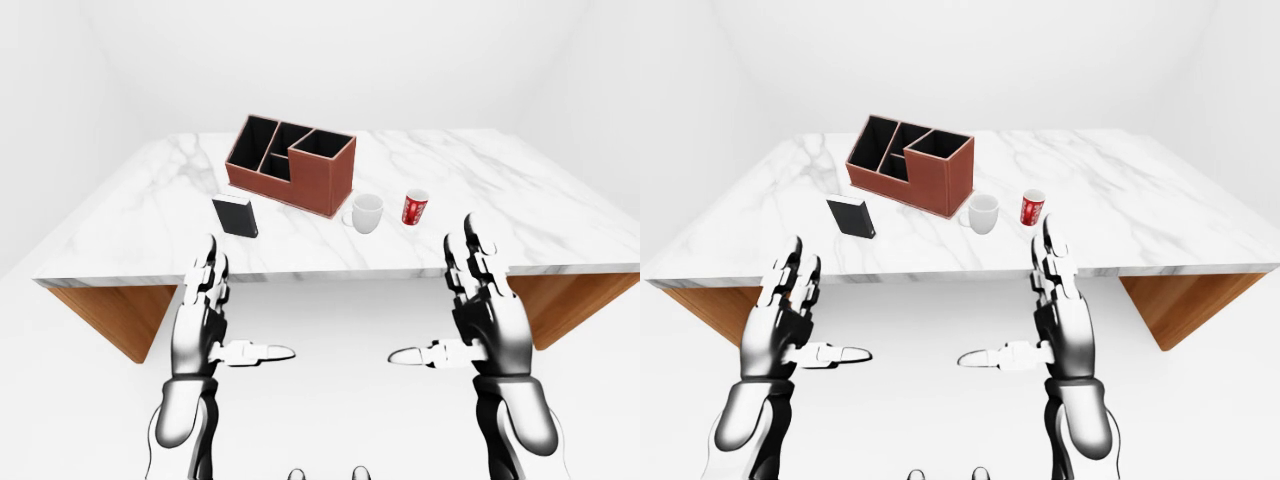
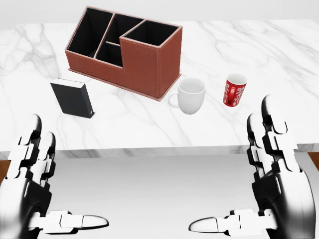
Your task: Pick up the red mug and place it to the right of the caddy.
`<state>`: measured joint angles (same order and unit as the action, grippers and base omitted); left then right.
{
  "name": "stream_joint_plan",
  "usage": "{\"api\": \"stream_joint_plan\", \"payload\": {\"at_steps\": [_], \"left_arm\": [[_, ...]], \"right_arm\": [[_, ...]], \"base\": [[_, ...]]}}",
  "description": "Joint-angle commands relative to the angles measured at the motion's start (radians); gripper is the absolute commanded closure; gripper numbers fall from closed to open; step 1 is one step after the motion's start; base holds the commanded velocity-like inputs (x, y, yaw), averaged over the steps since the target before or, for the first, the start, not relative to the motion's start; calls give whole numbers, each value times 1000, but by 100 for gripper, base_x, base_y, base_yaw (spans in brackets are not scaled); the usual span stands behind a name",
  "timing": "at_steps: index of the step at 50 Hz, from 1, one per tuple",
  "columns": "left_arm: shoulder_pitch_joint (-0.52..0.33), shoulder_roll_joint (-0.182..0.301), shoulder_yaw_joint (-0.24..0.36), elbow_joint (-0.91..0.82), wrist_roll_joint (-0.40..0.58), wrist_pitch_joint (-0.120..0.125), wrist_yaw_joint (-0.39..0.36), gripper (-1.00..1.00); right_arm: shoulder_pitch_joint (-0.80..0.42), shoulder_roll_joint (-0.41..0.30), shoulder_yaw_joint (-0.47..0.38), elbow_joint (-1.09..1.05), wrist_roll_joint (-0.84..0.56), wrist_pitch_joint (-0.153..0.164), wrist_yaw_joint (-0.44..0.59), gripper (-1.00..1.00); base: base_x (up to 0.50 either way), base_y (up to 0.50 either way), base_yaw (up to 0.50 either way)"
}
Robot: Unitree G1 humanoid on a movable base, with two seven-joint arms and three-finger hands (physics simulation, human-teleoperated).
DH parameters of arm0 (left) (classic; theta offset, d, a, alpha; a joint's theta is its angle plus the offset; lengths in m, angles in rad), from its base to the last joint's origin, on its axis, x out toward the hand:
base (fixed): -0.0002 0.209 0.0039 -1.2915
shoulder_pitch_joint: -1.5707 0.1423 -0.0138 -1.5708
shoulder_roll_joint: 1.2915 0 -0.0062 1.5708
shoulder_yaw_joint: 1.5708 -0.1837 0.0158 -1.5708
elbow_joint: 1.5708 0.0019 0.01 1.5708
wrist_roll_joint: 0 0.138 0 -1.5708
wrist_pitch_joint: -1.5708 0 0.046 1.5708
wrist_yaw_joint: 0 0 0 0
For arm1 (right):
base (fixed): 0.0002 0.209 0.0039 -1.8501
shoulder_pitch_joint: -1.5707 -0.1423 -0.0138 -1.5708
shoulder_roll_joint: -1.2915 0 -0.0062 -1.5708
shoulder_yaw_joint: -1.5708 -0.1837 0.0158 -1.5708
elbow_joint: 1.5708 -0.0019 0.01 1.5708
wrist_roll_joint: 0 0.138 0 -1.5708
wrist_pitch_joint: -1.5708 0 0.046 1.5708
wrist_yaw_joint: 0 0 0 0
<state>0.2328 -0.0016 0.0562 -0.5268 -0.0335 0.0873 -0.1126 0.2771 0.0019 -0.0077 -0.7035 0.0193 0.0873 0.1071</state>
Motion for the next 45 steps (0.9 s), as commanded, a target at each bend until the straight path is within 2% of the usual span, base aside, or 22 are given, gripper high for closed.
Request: {"api": "stream_joint_plan", "payload": {"at_steps": [1, 8, 35, 45], "left_arm": [[24, -8, 12, -90, -7, 0, -6, -100], [25, -10, 16, -89, -8, 0, -8, -100], [45, -15, 27, -108, -32, 0, -32, -100], [73, -17, 30, -171, -37, 0, -39, -100]], "right_arm": [[21, 3, 3, -56, -5, 0, -6, -100], [19, 0, 12, -49, -21, 0, -10, -100], [22, -1, 9, -42, -4, 0, -2, -100], [36, -1, 14, -56, -5, 0, 9, -100]], "base": [[0, 0, 0], [7, 0, 0], [50, 0, 0], [50, 0, 0]]}}
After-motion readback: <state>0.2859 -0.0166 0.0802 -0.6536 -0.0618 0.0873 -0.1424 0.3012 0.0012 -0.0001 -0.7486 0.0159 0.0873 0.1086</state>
